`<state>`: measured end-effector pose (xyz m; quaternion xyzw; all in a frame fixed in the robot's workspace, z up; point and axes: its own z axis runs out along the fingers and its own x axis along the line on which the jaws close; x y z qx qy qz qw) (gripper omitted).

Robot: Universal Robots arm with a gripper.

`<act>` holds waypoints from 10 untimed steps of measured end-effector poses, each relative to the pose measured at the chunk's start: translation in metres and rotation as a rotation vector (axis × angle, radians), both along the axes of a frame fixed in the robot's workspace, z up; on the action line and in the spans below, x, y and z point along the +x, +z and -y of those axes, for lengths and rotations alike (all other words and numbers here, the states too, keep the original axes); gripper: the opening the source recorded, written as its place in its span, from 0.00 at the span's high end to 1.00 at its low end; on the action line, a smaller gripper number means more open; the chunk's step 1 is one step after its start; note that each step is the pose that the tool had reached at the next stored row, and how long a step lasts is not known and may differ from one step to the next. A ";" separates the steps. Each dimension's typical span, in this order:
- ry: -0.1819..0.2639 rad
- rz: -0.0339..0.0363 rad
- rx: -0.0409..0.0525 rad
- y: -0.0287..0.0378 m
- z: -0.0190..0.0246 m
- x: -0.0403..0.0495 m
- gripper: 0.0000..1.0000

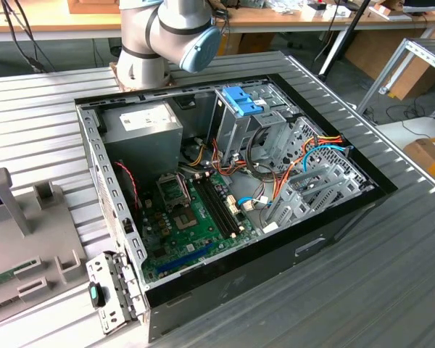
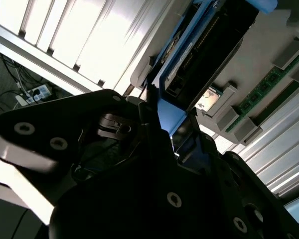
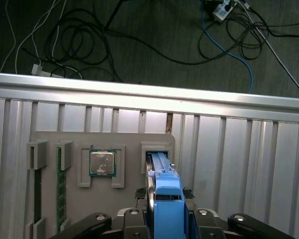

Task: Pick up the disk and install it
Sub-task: 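Pick up the disk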

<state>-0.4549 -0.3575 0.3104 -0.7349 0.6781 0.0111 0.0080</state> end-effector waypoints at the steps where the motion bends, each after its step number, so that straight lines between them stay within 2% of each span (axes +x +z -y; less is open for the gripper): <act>1: 0.000 0.0000 0.0000 0.0000 0.0000 0.0000 0.63; 4: 0.000 0.0000 0.0000 0.0000 0.0000 0.0000 0.63; 7: -0.037 -0.0001 0.0000 -0.0001 0.0000 0.0000 0.63; 10: -0.040 0.0000 0.0000 -0.0001 0.0000 0.0000 0.63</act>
